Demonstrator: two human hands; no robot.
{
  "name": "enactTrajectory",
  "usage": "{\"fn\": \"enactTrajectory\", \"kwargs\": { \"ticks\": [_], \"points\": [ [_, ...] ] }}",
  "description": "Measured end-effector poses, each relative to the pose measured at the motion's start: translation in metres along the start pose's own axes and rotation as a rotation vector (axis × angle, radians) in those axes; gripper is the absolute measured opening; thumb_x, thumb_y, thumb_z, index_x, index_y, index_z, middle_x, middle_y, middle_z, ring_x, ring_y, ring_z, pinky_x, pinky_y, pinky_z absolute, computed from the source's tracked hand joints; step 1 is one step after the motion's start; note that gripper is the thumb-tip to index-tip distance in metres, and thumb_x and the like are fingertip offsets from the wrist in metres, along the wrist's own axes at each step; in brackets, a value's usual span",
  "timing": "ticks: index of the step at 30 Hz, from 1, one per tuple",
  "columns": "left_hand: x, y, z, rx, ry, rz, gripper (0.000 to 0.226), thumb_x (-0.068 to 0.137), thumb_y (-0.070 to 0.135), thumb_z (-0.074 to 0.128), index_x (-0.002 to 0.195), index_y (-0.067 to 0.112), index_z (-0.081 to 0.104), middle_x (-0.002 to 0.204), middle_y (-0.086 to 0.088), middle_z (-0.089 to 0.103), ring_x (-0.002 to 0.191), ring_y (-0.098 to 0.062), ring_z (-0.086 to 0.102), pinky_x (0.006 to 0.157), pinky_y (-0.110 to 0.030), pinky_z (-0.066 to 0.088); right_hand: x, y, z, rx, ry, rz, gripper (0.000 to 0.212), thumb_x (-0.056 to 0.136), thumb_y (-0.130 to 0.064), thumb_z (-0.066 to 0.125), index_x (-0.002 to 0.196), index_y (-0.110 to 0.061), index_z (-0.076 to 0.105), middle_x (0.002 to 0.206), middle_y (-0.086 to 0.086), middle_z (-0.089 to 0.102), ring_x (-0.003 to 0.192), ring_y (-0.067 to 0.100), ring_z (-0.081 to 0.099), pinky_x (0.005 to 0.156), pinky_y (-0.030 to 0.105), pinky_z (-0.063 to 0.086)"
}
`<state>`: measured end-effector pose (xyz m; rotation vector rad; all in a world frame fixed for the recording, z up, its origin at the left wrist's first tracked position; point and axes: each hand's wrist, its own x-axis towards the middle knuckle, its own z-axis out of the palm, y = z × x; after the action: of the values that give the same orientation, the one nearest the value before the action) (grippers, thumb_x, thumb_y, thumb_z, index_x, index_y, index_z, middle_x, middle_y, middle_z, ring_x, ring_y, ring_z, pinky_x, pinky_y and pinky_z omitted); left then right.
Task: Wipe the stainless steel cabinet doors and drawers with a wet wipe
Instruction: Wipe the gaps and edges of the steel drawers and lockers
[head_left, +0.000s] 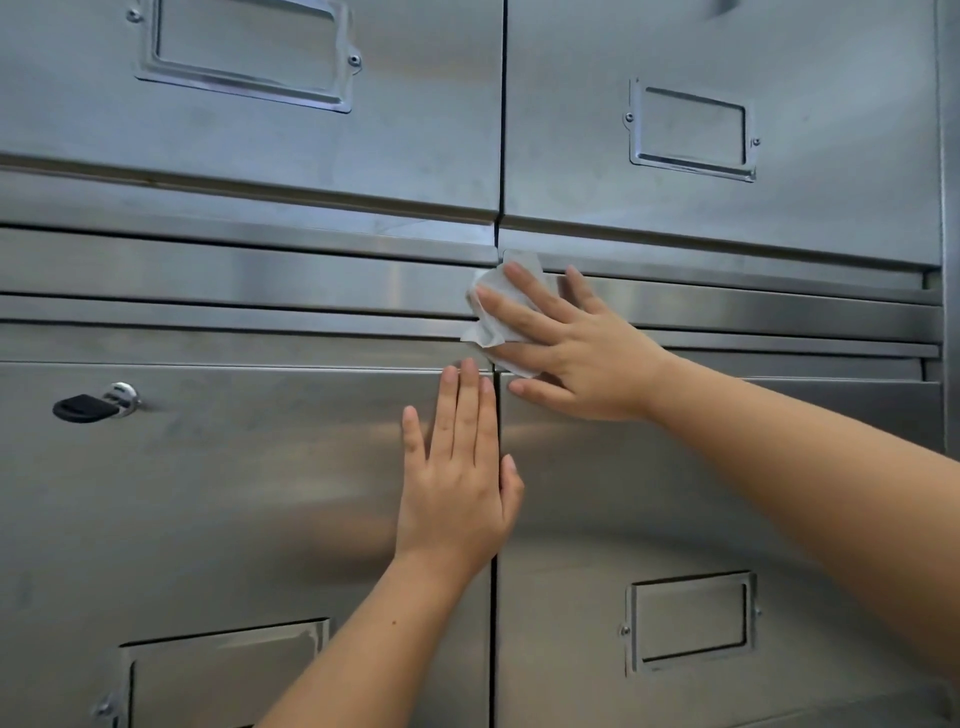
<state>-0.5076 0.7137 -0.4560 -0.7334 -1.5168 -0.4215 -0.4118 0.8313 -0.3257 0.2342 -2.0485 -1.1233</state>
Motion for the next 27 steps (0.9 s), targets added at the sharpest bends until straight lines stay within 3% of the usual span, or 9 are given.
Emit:
{"fn": "enactTrajectory", "kwargs": {
  "ticks": [5, 11, 17, 19, 27],
  "points": [
    [0.0, 0.0, 0.0, -0.023, 0.017, 0.003, 0.061, 0.085, 0.028, 0.033, 0.138, -0.002, 0.038, 0.146, -0.02, 0.033, 0.135, -0.033, 0.031, 0.108, -0.054, 0.022, -0.02, 0.016, 0.003, -0.057, 0.01, -0.034, 0.047, 0.095, -0.043, 0.022, 0.141, -0.033, 0.025, 0.152, -0.002, 0.013, 0.141, 0.027, 0.007, 0.109, 0.053, 0.002],
    [-0.001, 0.0, 0.002, -0.055, 0.034, 0.002, 0.061, 0.086, 0.028, 0.033, 0.138, -0.003, 0.038, 0.146, -0.02, 0.031, 0.135, -0.034, 0.03, 0.108, -0.053, 0.019, -0.018, 0.015, 0.0, -0.075, -0.014, -0.078, 0.051, 0.095, -0.046, 0.025, 0.142, -0.027, 0.033, 0.152, 0.004, 0.017, 0.14, 0.034, 0.011, 0.109, 0.054, 0.005],
    [-0.002, 0.0, 0.001, -0.054, 0.057, -0.062, 0.061, 0.087, 0.027, 0.033, 0.137, -0.007, 0.034, 0.145, -0.025, 0.029, 0.135, -0.038, 0.029, 0.109, -0.052, 0.021, 0.026, -0.005, -0.004, -0.078, 0.023, -0.19, 0.048, 0.096, -0.045, 0.022, 0.143, -0.034, 0.021, 0.154, -0.005, 0.012, 0.143, 0.026, 0.003, 0.111, 0.054, 0.001],
    [-0.002, 0.0, 0.001, -0.046, 0.058, -0.062, 0.061, 0.087, 0.027, 0.033, 0.137, -0.008, 0.034, 0.145, -0.026, 0.028, 0.135, -0.038, 0.029, 0.109, -0.053, 0.021, 0.025, -0.002, -0.005, -0.064, 0.022, -0.202, 0.047, 0.097, -0.044, 0.026, 0.142, -0.034, 0.024, 0.154, -0.006, 0.014, 0.143, 0.025, 0.004, 0.111, 0.055, 0.002],
    [-0.001, 0.0, 0.0, -0.07, 0.061, -0.011, 0.06, 0.085, 0.026, 0.034, 0.136, -0.004, 0.04, 0.145, -0.021, 0.033, 0.134, -0.035, 0.031, 0.108, -0.051, 0.021, -0.012, 0.017, 0.0, -0.066, 0.024, -0.139, 0.048, 0.094, -0.043, 0.028, 0.14, -0.029, 0.026, 0.15, -0.005, 0.018, 0.14, 0.027, 0.009, 0.109, 0.053, 0.003]
  ]
}}
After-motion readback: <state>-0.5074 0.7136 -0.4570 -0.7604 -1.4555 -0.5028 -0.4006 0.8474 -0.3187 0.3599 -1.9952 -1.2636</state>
